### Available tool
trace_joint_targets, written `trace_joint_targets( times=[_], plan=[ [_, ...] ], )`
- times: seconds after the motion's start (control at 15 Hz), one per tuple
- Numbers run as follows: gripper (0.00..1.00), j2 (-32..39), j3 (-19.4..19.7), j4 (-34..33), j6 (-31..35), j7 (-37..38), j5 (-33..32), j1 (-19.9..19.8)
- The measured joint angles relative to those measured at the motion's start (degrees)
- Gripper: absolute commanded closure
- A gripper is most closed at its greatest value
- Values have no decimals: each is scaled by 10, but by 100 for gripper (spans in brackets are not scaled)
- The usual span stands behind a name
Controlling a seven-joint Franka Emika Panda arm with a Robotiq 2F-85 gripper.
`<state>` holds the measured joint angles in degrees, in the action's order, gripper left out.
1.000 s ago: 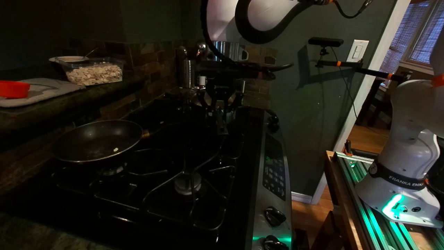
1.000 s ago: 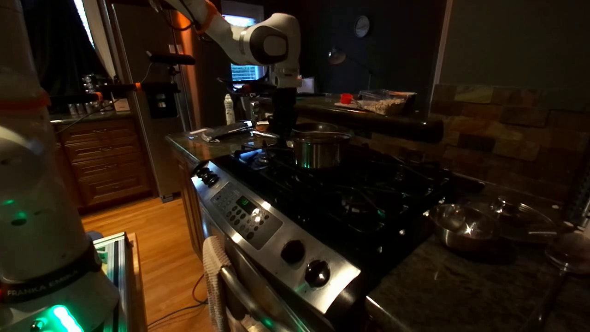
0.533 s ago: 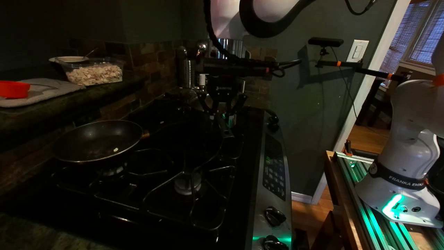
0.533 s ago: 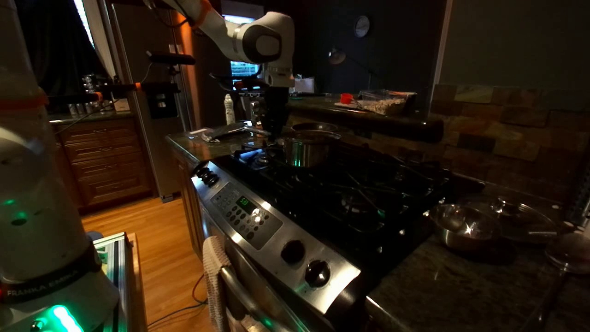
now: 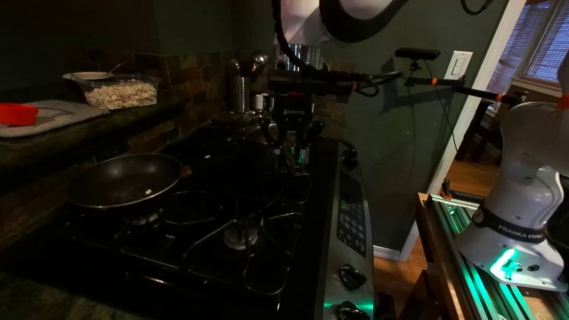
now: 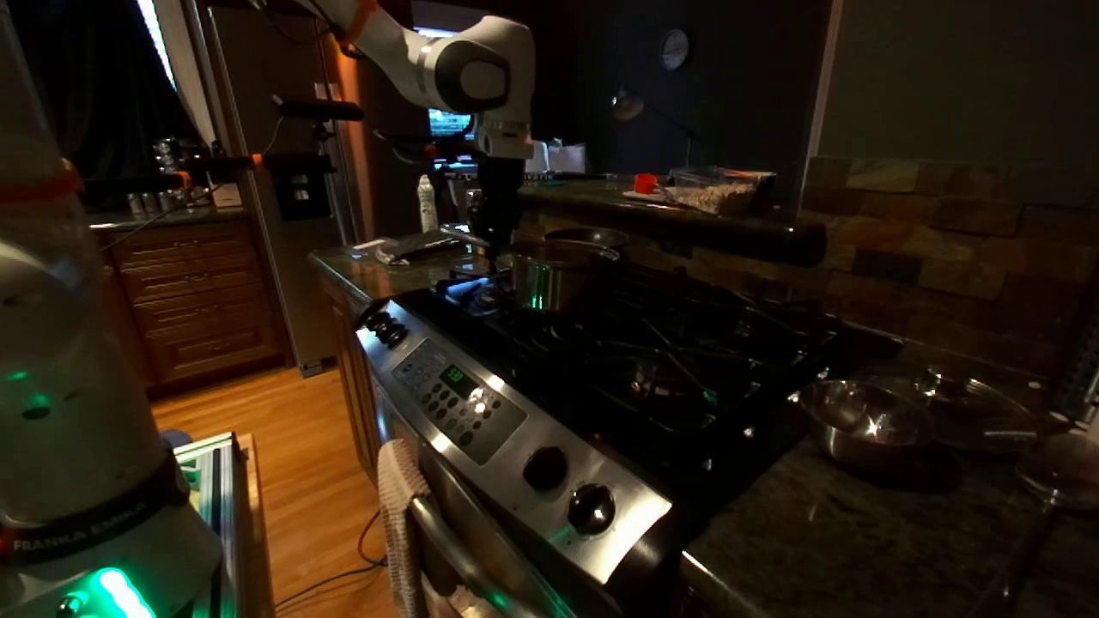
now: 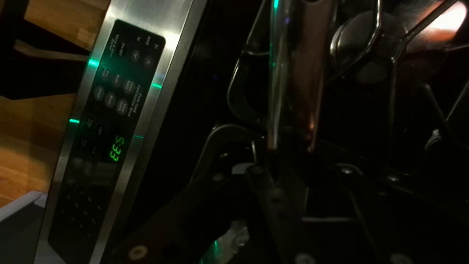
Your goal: Move the pot to the left
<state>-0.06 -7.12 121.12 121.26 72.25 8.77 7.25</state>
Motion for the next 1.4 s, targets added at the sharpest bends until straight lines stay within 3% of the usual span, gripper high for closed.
trace_joint_targets(
  times=[0.67, 0.73, 1.07, 1.13, 1.4],
  plan=[
    [92, -9, -39, 28, 35, 43, 6, 29],
    [68, -9, -42, 29, 39, 43, 6, 31],
    [68, -9, -42, 29, 40, 42, 6, 31],
    [92, -9, -42, 29, 40, 42, 6, 31],
    [92, -8, -43, 28, 40, 43, 7, 31]
  ],
)
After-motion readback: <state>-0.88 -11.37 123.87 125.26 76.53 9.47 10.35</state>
